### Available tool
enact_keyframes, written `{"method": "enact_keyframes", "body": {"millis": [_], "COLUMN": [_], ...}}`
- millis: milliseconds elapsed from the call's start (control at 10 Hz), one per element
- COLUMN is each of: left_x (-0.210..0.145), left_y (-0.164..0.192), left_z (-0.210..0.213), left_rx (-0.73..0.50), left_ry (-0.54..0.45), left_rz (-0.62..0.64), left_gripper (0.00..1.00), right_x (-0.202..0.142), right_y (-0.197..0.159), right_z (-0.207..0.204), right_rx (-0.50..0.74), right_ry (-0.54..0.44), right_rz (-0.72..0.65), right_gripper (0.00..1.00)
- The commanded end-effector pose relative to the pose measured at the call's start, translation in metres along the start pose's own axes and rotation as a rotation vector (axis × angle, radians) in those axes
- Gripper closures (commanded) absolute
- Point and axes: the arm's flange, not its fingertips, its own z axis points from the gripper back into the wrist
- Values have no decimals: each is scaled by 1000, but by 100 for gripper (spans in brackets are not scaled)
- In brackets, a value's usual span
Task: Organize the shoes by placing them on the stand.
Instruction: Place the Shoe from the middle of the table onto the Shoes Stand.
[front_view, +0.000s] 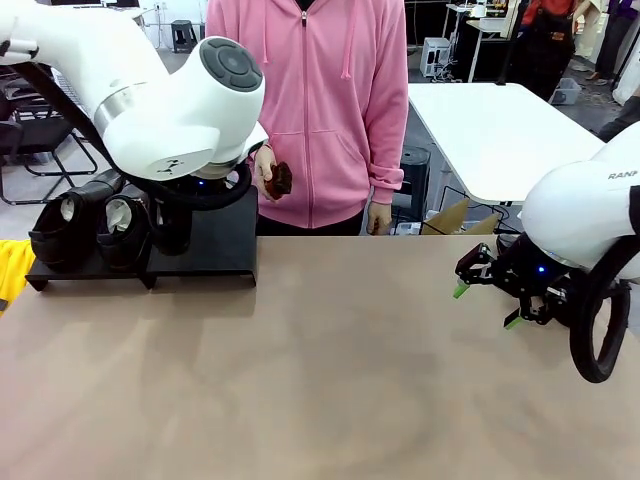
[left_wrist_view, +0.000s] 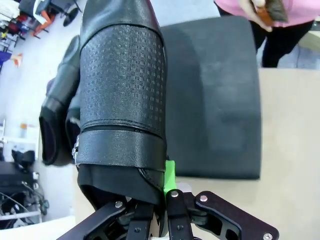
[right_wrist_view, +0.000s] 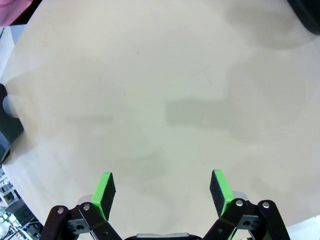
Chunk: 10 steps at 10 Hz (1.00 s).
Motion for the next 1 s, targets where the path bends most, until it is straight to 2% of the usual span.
{"method": "enact_keyframes", "body": {"millis": [0,400,900], "left_x": [21,24,17], "left_y": [-3,-17,-11], "left_z": [-22,-68,-62], "left_rx": [9,3,25], "left_ry": [-35,-65,-35], "left_rz": [-30,29,42], "left_gripper": [100,100,100], "right_x": [1,1,1], "right_y": [0,0,0], "right_z": [0,0,0], "right_rx": [-2,-2,-2], "right_ry": [-7,-7,-7], "right_rz": [7,7,7], "right_gripper": [0,0,0]}}
